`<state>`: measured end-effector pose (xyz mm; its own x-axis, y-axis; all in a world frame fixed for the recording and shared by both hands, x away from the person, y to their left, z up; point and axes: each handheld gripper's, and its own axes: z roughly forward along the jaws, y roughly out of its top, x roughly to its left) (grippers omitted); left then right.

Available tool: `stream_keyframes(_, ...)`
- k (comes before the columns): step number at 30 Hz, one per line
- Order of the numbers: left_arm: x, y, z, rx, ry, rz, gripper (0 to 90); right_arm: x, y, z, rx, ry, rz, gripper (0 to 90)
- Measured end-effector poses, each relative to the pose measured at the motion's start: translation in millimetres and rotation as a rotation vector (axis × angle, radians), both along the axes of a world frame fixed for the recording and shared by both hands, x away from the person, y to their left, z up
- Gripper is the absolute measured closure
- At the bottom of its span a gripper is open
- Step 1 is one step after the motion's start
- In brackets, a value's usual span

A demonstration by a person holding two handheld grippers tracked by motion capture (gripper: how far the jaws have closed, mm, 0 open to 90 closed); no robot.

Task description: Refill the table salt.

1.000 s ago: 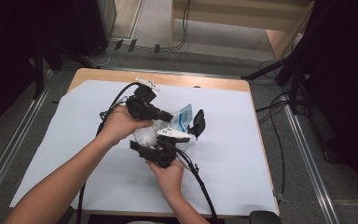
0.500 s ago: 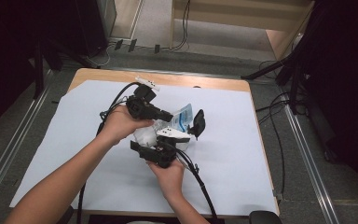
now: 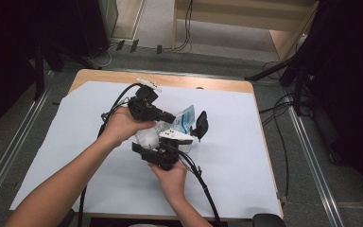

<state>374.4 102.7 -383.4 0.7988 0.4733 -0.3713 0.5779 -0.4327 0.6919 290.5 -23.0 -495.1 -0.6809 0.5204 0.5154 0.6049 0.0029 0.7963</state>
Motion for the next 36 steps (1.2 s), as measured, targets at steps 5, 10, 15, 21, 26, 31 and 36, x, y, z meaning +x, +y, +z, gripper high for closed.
stream_keyframes(5, 0.1, -0.1, 0.1, -0.004, -0.003, -0.003, 89.3, -0.2, -0.2, 0.5, 0.024, 0.012, -0.002, 53.5)
stream_keyframes(10, 0.1, -0.2, 0.0, -0.005, -0.004, -0.003, 89.3, -0.8, 0.3, -0.5, 0.026, 0.011, -0.013, 53.5)
stream_keyframes(15, 0.1, 0.5, 0.9, -0.012, -0.004, 0.000, 89.3, -1.0, 0.0, 0.1, 0.048, 0.028, -0.018, 53.8)
stream_keyframes(21, -0.1, -0.1, 1.6, -0.008, -0.004, 0.001, 89.4, -2.3, -0.9, -0.5, 0.067, 0.035, -0.028, 54.0)
stream_keyframes(26, 0.2, 0.2, 2.2, -0.012, -0.004, -0.001, 89.4, -2.7, -1.4, -0.1, 0.072, 0.036, -0.030, 54.0)
stream_keyframes(31, 0.3, -0.7, 2.3, -0.005, -0.003, 0.001, 89.4, -2.2, -0.9, 0.2, 0.067, 0.039, -0.031, 54.0)
stream_keyframes(36, 0.4, -1.0, 3.6, -0.008, -0.007, -0.003, 89.4, -1.9, -1.1, 1.7, 0.060, 0.029, -0.027, 53.8)
